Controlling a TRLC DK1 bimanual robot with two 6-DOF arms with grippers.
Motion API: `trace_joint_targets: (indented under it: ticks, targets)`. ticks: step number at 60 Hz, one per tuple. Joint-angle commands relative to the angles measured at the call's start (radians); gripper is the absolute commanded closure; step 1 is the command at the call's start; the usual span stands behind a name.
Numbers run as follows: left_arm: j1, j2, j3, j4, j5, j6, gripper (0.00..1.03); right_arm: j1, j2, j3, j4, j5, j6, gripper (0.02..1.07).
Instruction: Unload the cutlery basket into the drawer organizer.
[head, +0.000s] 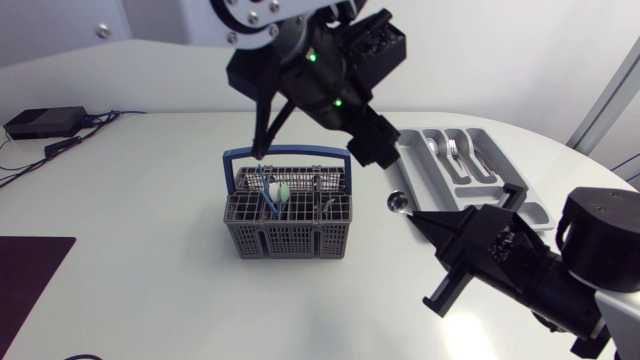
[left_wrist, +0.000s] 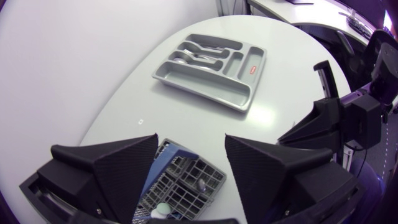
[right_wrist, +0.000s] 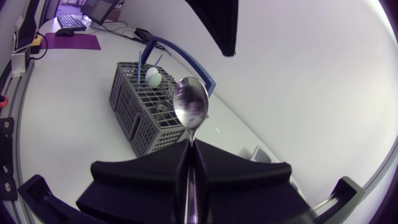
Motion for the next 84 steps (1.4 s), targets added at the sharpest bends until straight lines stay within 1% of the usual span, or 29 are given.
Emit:
trace_joint_targets:
  ticks: [1,3,9,13,20,22,32,40,49,54,59,64,67,76,84]
  targets:
    - [0.023,-0.049,0.017,0.002,-0.030,-0.008,0.15,-0.103,-0.037,-0.003,-0.053,-0.097,-0.034,1.01]
    - [0.026,-0.057,0.004,0.002,-0.047,0.003,0.15,-0.162,-0.048,0.005,-0.085,-0.166,-0.044,1.01]
    - [0.026,-0.082,-0.048,0.002,-0.064,0.018,0.16,-0.316,-0.052,0.029,-0.148,-0.332,-0.086,1.01]
    - [0.020,-0.085,-0.088,0.001,-0.093,0.030,0.16,-0.404,-0.033,0.043,-0.174,-0.419,-0.132,1.01]
    - [0.006,-0.089,-0.154,0.002,-0.105,0.037,0.16,-0.540,0.029,0.086,-0.236,-0.569,-0.218,1.01]
    - [-0.003,-0.088,-0.171,0.005,-0.120,0.040,0.16,-0.577,0.049,0.099,-0.248,-0.609,-0.241,1.01]
    - [-0.041,-0.071,-0.248,0.036,-0.194,0.044,0.16,-0.700,0.173,0.175,-0.363,-0.726,-0.443,1.01]
    - [-0.046,-0.065,-0.274,0.042,-0.200,0.040,0.16,-0.798,0.331,0.270,-0.467,-0.793,-0.614,1.01]
    - [-0.041,-0.063,-0.288,0.053,-0.200,0.040,0.16,-0.876,0.489,0.358,-0.523,-0.810,-0.759,1.01]
    - [-0.041,-0.055,-0.286,0.054,-0.200,0.040,0.16,-0.910,0.580,0.416,-0.559,-0.809,-0.851,1.01]
    - [-0.040,-0.049,-0.280,0.054,-0.200,0.038,0.16,-0.941,0.667,0.482,-0.576,-0.798,-0.902,1.01]
    - [-0.041,-0.042,-0.277,0.054,-0.202,0.037,0.16,-0.965,0.770,0.574,-0.650,-0.783,-0.996,1.01]
    - [-0.041,-0.035,-0.276,0.054,-0.202,0.037,0.16,-0.978,0.830,0.631,-0.690,-0.767,-1.048,1.01]
    - [-0.041,-0.020,-0.269,0.054,-0.208,0.035,0.16,-0.990,0.980,0.770,-0.739,-0.690,-1.138,1.01]
    - [-0.040,-0.016,-0.266,0.051,-0.214,0.030,0.16,-0.985,1.081,0.849,-0.754,-0.605,-1.204,1.01]
